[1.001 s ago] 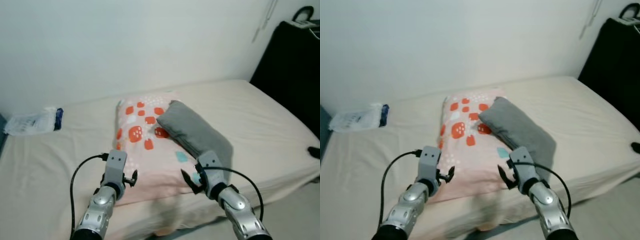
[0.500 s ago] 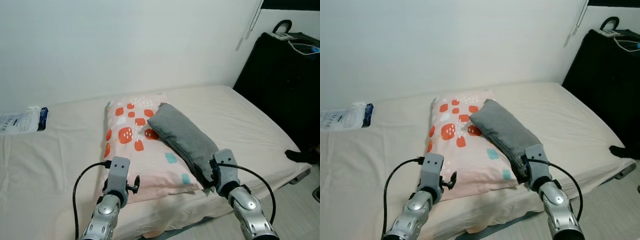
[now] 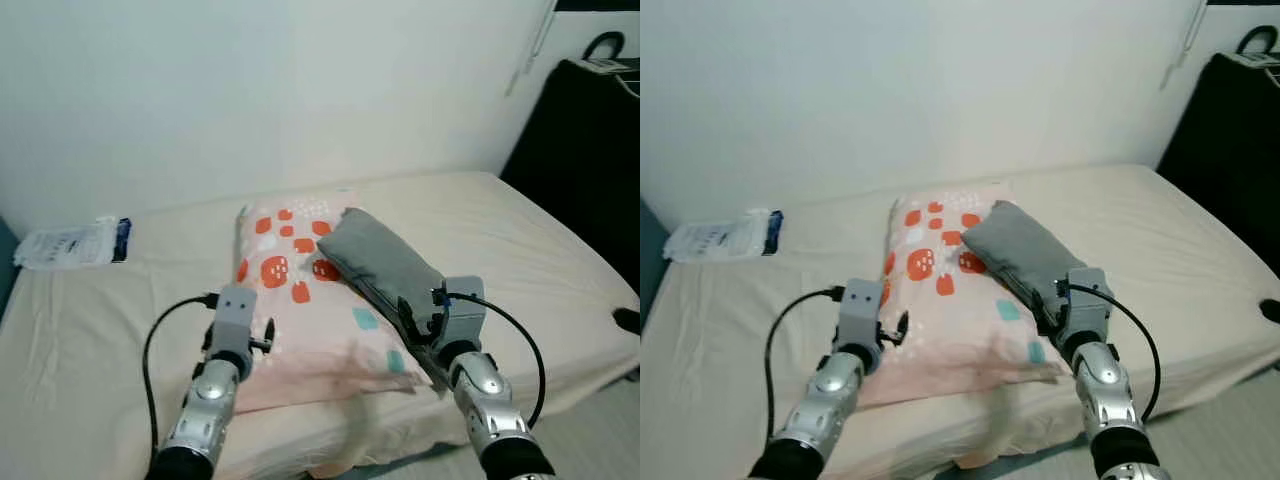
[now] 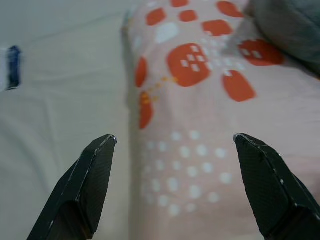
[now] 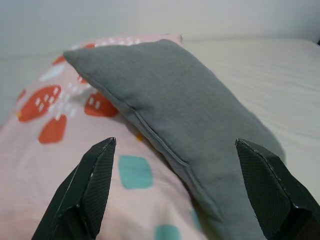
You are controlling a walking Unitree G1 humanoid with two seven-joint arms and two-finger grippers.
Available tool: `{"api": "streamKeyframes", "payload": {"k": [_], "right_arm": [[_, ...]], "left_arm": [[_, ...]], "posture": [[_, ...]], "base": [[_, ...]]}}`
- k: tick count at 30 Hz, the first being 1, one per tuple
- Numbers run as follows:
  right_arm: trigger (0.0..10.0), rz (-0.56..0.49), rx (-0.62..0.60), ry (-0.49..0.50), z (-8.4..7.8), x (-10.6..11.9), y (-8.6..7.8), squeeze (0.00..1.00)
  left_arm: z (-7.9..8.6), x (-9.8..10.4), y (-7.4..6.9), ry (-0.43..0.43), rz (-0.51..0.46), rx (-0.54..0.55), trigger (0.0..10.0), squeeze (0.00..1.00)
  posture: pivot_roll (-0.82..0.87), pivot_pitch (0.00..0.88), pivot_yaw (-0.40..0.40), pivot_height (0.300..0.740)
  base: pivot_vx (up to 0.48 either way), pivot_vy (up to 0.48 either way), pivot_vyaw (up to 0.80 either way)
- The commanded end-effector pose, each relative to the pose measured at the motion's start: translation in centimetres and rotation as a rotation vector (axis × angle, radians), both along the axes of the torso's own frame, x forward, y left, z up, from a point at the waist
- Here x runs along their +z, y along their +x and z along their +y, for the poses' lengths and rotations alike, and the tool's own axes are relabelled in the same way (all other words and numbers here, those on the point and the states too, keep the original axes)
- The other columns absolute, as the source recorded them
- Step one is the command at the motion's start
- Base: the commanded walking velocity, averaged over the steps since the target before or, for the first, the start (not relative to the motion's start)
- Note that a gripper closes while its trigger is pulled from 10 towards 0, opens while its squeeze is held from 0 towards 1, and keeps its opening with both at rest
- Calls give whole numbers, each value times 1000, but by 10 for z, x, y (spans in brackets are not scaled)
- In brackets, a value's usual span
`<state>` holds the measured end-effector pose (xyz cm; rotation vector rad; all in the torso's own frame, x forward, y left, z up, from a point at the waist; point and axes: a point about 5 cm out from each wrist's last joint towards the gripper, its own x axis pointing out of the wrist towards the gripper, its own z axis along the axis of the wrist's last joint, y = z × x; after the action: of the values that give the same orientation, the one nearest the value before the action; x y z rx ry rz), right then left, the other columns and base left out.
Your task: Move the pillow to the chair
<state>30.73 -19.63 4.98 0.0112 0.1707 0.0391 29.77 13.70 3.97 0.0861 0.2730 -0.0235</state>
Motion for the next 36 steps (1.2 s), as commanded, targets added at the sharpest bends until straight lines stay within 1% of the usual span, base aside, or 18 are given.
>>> {"api": "streamKeyframes", "payload": {"k": [1,3,5,8,9,10,11,13,14,15,20,24,25,26,29,31,35,36], "right_arm": [[10000,7,-16,24,-1,-4,-3,0],[10000,21,-21,35,-8,-8,-9,0],[10000,28,-23,37,-12,-9,-12,0],[10000,28,-23,37,-12,-9,-12,0],[10000,51,-12,40,-16,-13,-16,0],[10000,72,-1,22,-26,-17,-24,0],[10000,72,-1,22,-26,-17,-24,0],[10000,92,18,-21,-42,-21,-36,0],[10000,92,18,-21,-42,-21,-36,0],[10000,99,23,-33,-46,-22,-39,0],[10000,121,36,-46,-46,-26,-40,0],[10000,117,39,-51,-45,-25,-40,0],[10000,112,41,-52,-45,-24,-41,0],[10000,99,42,-56,-44,-20,-40,0],[10000,78,37,-55,-42,-15,-40,0],[10000,65,16,-32,-42,-13,-40,0],[10000,67,10,-24,-38,-13,-39,0],[10000,70,19,-23,-34,-14,-38,0]], "left_arm": [[2,-3,-3,1,17,15,10000,0],[-4,-6,-8,17,32,-12,10000,0],[-8,-8,-10,18,38,-30,10000,0],[-8,-8,-10,18,38,-30,10000,0],[-12,-10,-12,32,43,-49,10000,0],[-15,-13,-15,41,51,-73,10000,0],[-15,-13,-15,41,51,-73,10000,0],[-17,-16,-19,66,64,-105,10000,0],[-17,-16,-19,66,64,-105,10000,0],[-17,-17,-19,60,69,-113,10000,0],[-14,-16,-16,39,78,-126,10000,0],[-16,-17,-15,36,88,-124,10000,0],[-18,-18,-15,26,91,-127,10000,0],[-22,-18,-14,14,93,-141,10000,0],[-27,-19,-12,0,99,-163,10000,0],[-28,-20,-10,8,109,-175,10000,0],[-26,-17,-6,12,103,-169,10000,0],[-22,-16,-5,10,102,-156,10000,0]], "posture": [[-55,0,-9,740],[-54,4,1,740],[-54,4,1,740],[-54,4,1,740],[-58,12,11,740],[-72,31,23,740],[-72,31,23,740],[-79,35,26,740],[-79,35,26,740],[-80,37,27,740],[-123,24,44,740],[-140,19,50,740],[-156,25,53,740],[-218,13,64,740],[-245,20,66,740],[-246,26,69,740],[-231,41,54,740],[-233,44,45,740]], "base": [[0,0,0],[0,0,0],[0,0,0],[0,0,0],[0,0,0],[0,0,0],[0,0,0],[0,0,0],[0,0,0],[0,0,0],[0,0,0],[0,0,0],[0,0,0],[0,0,0],[0,0,0],[0,0,0],[0,0,0],[0,0,0]]}}
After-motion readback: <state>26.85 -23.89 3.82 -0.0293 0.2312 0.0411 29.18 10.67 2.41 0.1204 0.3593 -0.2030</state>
